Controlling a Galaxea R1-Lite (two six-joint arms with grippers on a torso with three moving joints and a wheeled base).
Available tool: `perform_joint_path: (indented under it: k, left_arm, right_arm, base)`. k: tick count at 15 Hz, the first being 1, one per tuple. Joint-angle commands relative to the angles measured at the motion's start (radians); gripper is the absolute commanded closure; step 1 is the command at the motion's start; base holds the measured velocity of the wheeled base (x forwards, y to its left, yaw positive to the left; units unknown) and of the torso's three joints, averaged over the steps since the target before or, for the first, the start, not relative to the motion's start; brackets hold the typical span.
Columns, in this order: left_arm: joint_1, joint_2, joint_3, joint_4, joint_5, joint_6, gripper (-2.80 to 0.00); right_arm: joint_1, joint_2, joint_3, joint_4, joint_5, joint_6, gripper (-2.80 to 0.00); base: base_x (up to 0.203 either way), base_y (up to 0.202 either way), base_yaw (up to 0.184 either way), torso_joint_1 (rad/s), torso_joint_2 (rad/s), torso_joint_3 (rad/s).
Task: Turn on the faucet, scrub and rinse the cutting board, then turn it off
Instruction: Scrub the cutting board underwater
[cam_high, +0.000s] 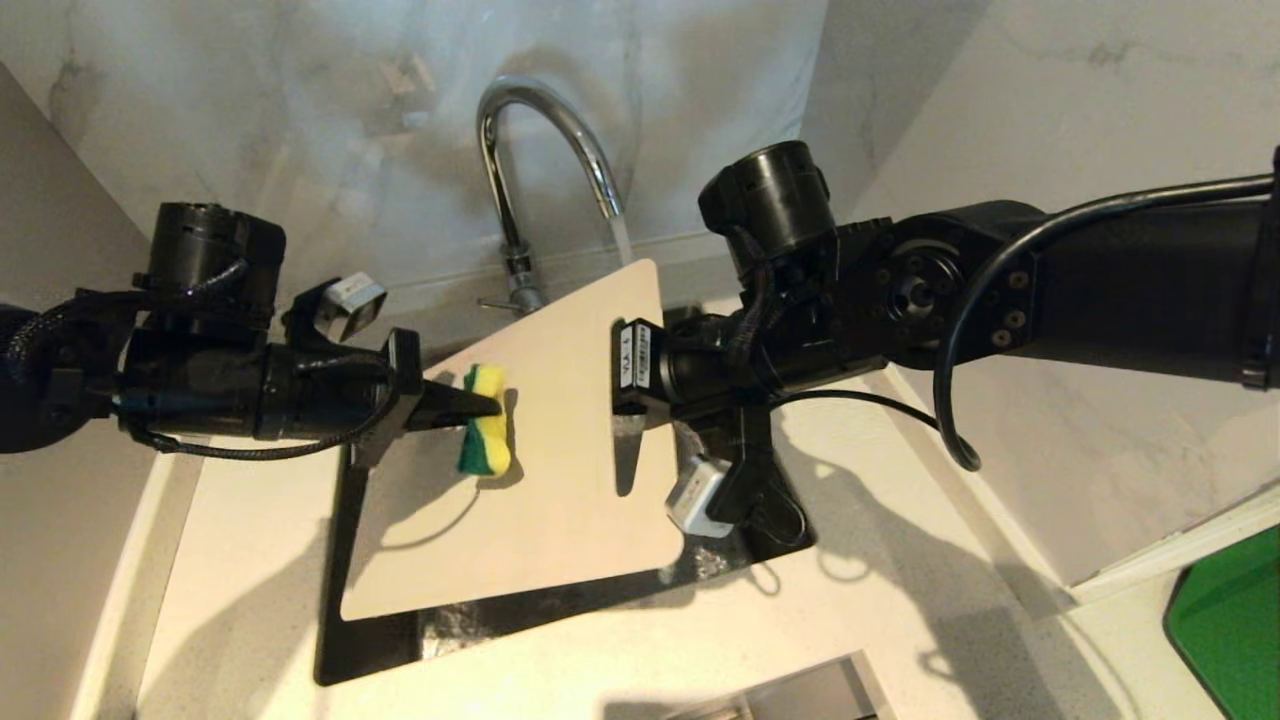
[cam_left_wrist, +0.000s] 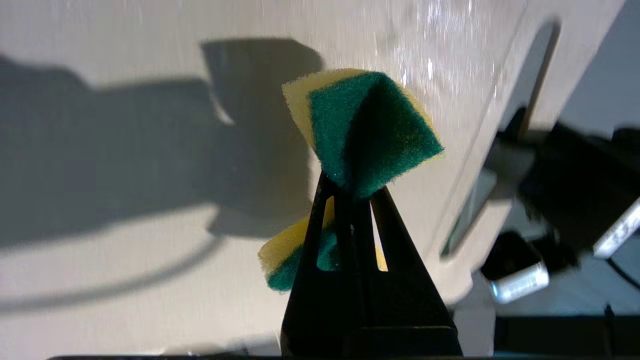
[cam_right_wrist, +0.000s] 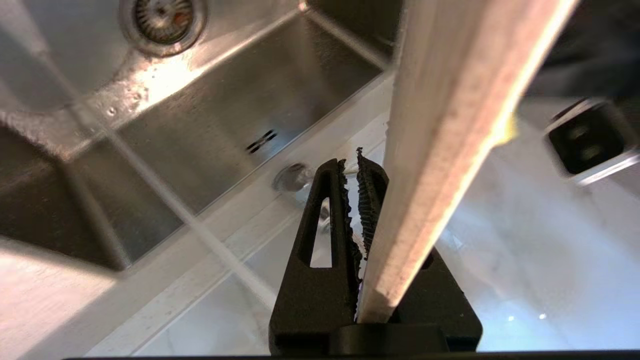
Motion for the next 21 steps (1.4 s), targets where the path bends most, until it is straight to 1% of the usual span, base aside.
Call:
perform_joint_path:
  k: [1,3,6,9,12,14,17,20,21]
  left_arm:
    - [0.001,0.005,-0.01,-0.01,0.0,-0.004,0.0]
    - [-0.001,0.01,-0.031,-0.01,0.001,-0.006,0.0]
    - [-0.004,0.027,-0.134,0.008,0.012,-0.006,0.0]
    - [-0.029,0.063,-0.274,0.113,0.026,-0.004,0.0]
    - [-0.069,0.104,-0.369,0.168,0.049,0.004,0.0]
    - [-0.095,0.11,-0.38,0.209,0.048,0.028,0.0]
    - [-0.092,0.137,-0.374,0.211,0.049,0.068,0.0]
    - [-0.058,0.159,-0.357,0.211,0.048,0.082,0.0]
    - [-0.04,0.168,-0.344,0.21,0.048,0.096,0.0]
  right_arm:
    - [0.002,-0.007,0.001,0.002,0.002,-0.011,0.0]
    - [0.002,-0.007,-0.005,0.002,0.002,-0.009,0.0]
    - [0.002,-0.009,-0.001,0.002,0.004,-0.006,0.0]
    - [0.003,-0.009,-0.009,0.002,0.004,-0.003,0.0]
    - [0.003,-0.015,-0.005,-0.016,0.006,-0.001,0.0]
    - [0.003,-0.021,-0.004,-0.018,0.006,0.015,0.0]
    - [0.005,-0.022,-0.005,-0.019,0.007,0.023,0.0]
    - [0.005,-0.028,-0.004,-0.019,0.007,0.023,0.0]
    - [0.005,-0.029,-0.003,-0.019,0.009,0.023,0.0]
  base:
    - [0.0,0.0,0.0,0.0,0.0,0.0]
    - [0.0,0.0,0.0,0.0,0.0,0.0]
    - [0.0,0.0,0.0,0.0,0.0,0.0]
    - [0.0,0.0,0.0,0.0,0.0,0.0]
    - [0.0,0.0,0.0,0.0,0.0,0.0]
    - [0.0,0.0,0.0,0.0,0.0,0.0]
    - [0.0,0.0,0.0,0.0,0.0,0.0]
    - [0.0,0.0,0.0,0.0,0.0,0.0]
    - [0.0,0.0,0.0,0.0,0.0,0.0]
